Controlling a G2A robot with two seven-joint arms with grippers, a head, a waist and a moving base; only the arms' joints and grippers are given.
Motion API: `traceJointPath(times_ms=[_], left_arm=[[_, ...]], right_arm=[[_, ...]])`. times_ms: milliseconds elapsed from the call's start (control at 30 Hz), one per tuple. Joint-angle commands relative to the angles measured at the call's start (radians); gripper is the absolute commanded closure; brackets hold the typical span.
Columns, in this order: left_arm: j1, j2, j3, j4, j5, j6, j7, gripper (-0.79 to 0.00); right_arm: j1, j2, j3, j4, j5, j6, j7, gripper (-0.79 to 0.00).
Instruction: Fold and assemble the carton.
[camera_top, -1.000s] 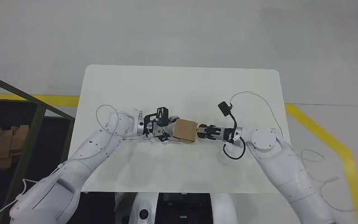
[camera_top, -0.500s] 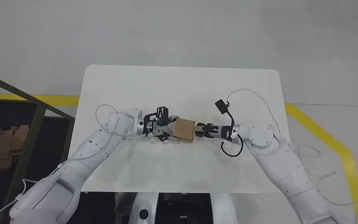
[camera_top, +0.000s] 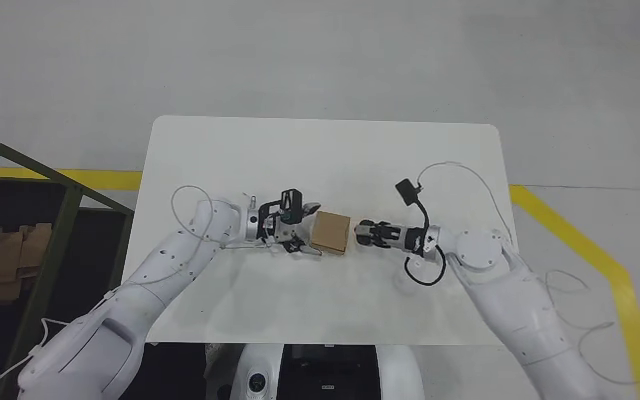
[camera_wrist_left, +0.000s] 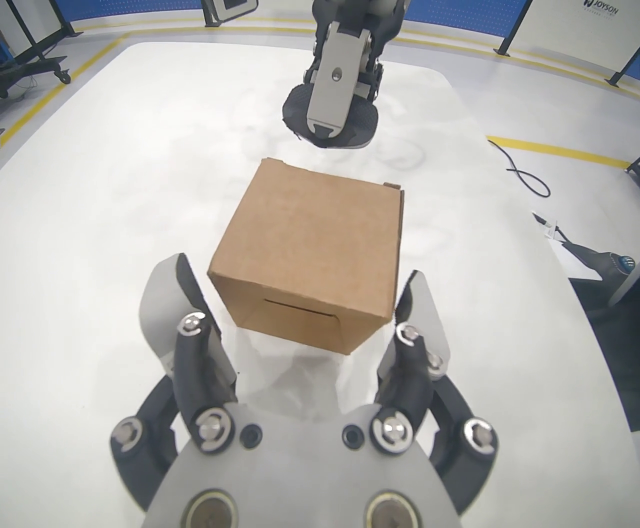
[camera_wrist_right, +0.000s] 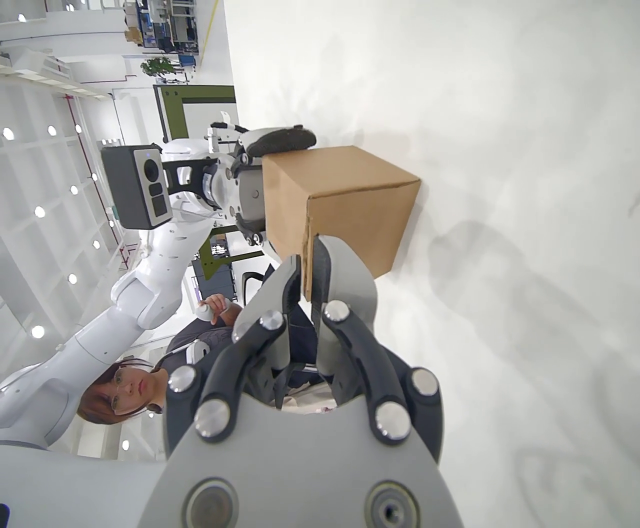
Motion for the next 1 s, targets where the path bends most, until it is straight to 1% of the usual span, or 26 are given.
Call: traceJointPath(times_ms=[0,33,67,200,300,400,433,500,600,633,767,967], left_arm=[[0.0,0.004,-0.01,0.013,-0.003,0.0,0.015,-0.785],[0.002,0.005,-0.013,0.014,0.001,0.005,0.017,-0.785],[0.005,0.008,-0.017,0.012,0.0,0.004,0.027,-0.785],[0.023,0.025,-0.041,-0.014,0.022,-0.012,0.079,-0.785],[0.046,0.047,-0.068,-0.042,0.04,-0.014,0.137,-0.785],[0.07,0.072,-0.081,-0.072,0.031,-0.014,0.236,-0.785],[0.069,0.081,-0.089,-0.068,0.031,-0.014,0.261,-0.785],[0.067,0.095,-0.11,-0.056,0.015,-0.014,0.274,-0.785],[0.066,0.109,-0.158,-0.029,-0.058,-0.008,0.266,-0.785],[0.066,0.111,-0.179,-0.016,-0.077,0.022,0.242,-0.785],[0.08,0.119,-0.237,-0.025,-0.169,0.056,0.161,-0.785],[0.105,0.136,-0.332,-0.048,-0.306,0.051,0.069,-0.785]], right_arm=[[-0.005,0.002,0.009,-0.008,-0.004,-0.01,-0.006,-0.268],[-0.008,0.003,0.012,-0.01,-0.004,-0.013,-0.005,-0.391],[-0.008,0.004,0.014,-0.012,-0.005,-0.012,-0.003,-0.785],[-0.009,0.005,0.026,-0.018,-0.008,-0.038,-0.025,-0.785],[-0.004,0.006,0.035,-0.016,-0.016,-0.078,-0.038,-0.785],[0.006,0.006,0.045,-0.014,-0.031,-0.129,-0.068,-0.785],[0.008,0.006,0.048,-0.012,-0.034,-0.147,-0.083,-0.785],[0.018,0.006,0.054,-0.005,-0.059,-0.176,-0.109,-0.785],[0.034,0.006,0.065,0.008,-0.1,-0.213,-0.151,-0.785],[0.039,0.007,0.071,0.013,-0.111,-0.225,-0.163,-0.785],[0.063,0.011,0.104,0.029,-0.156,-0.269,-0.208,-0.785],[0.099,0.016,0.157,0.051,-0.192,-0.31,-0.269,-0.785]])
